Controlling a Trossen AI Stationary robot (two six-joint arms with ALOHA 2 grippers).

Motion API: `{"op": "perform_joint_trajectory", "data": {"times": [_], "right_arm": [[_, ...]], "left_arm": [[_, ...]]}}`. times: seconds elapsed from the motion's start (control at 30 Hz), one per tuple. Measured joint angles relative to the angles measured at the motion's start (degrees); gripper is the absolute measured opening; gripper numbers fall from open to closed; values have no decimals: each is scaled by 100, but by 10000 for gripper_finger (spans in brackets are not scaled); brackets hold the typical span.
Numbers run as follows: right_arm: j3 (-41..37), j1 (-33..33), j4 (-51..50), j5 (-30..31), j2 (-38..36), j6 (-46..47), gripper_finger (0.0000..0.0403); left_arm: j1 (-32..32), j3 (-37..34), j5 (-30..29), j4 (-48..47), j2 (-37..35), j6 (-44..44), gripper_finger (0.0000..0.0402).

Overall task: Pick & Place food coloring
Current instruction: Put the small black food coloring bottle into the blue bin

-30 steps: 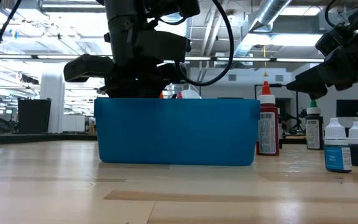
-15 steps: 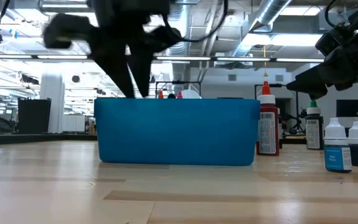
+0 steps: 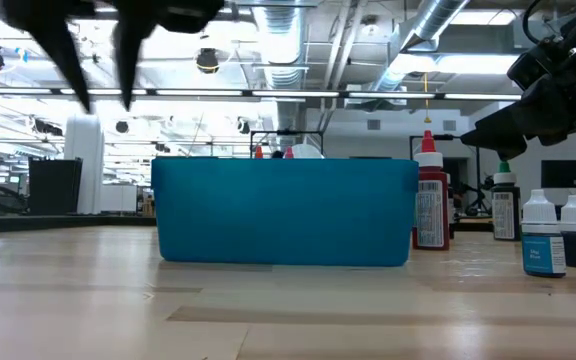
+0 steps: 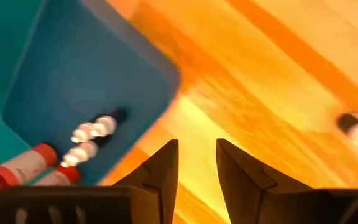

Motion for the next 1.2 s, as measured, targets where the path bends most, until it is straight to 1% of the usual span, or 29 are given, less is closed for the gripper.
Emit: {"op": "perform_joint_trajectory", "data": {"times": [0.3,0.57,0.67,0.87,1.2], "right_arm": [[0,-1,0,1,-1,0,184],[-1,-1,0,1,1,0,184],[0,-1,0,0,0,1,184],[0,0,0,1,0,1,184],[0,-2,0,1,-1,0,184]], "left_arm": [[-637,0,23,-528,0,-1423,100],[-943,0,698,-726,-1,-3005,100],[-1069,0,759,-751,0,-3428,100],[-1137,0,754,-883,0,-4086,100],[-1152,0,582,-1086,-32,-4825,100]]}}
